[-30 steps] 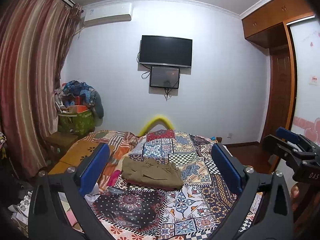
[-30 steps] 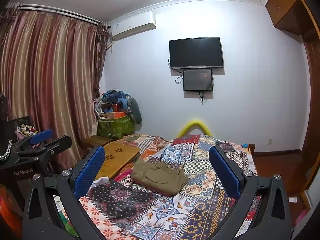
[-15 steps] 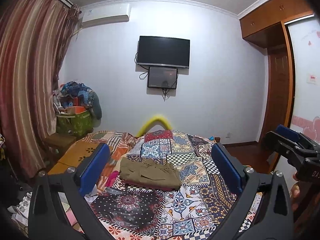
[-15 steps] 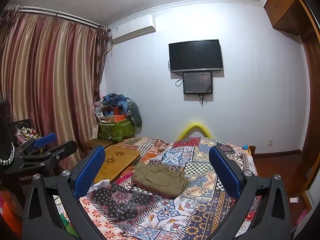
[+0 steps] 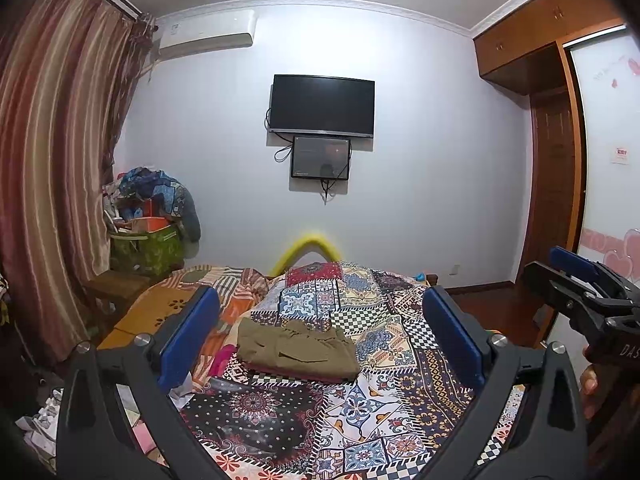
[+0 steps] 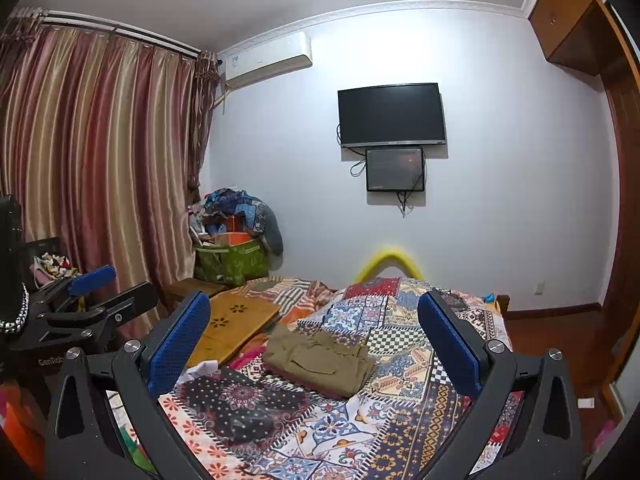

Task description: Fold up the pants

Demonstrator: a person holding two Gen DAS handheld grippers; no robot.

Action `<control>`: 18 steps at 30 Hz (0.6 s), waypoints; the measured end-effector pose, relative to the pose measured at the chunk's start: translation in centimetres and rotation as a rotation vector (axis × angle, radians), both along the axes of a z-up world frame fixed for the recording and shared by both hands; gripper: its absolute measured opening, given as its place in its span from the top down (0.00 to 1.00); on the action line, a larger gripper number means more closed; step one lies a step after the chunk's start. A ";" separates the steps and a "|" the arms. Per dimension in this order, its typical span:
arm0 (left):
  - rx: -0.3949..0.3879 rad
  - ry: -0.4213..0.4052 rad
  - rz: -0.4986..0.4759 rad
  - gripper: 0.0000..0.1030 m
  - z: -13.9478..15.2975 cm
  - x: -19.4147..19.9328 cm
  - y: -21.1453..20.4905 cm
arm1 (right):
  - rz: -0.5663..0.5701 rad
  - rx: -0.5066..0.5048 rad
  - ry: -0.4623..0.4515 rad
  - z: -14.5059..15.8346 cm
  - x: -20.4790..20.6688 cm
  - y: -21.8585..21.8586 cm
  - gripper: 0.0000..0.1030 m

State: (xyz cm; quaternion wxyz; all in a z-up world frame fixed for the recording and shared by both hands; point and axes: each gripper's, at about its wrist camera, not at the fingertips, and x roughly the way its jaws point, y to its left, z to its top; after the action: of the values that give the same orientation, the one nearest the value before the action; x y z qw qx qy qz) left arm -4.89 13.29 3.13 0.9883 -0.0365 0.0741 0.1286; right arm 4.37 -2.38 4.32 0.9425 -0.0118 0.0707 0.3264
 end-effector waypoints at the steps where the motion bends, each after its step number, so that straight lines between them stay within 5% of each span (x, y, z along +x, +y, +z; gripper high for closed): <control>1: 0.002 -0.001 0.000 0.00 0.0 0.0 0.0 | 0.000 0.000 0.000 0.1 0.0 0.0 0.00; 18: 0.032 -0.011 -0.014 0.00 0.1 -0.3 -1.0 | -0.012 0.007 0.008 -0.1 0.2 -0.2 0.00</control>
State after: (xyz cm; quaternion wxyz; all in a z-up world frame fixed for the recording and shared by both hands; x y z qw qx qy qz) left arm -5.19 12.30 3.25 0.9900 -0.0211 0.0669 0.1224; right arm 4.58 -2.60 4.25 0.9442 -0.0066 0.0732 0.3210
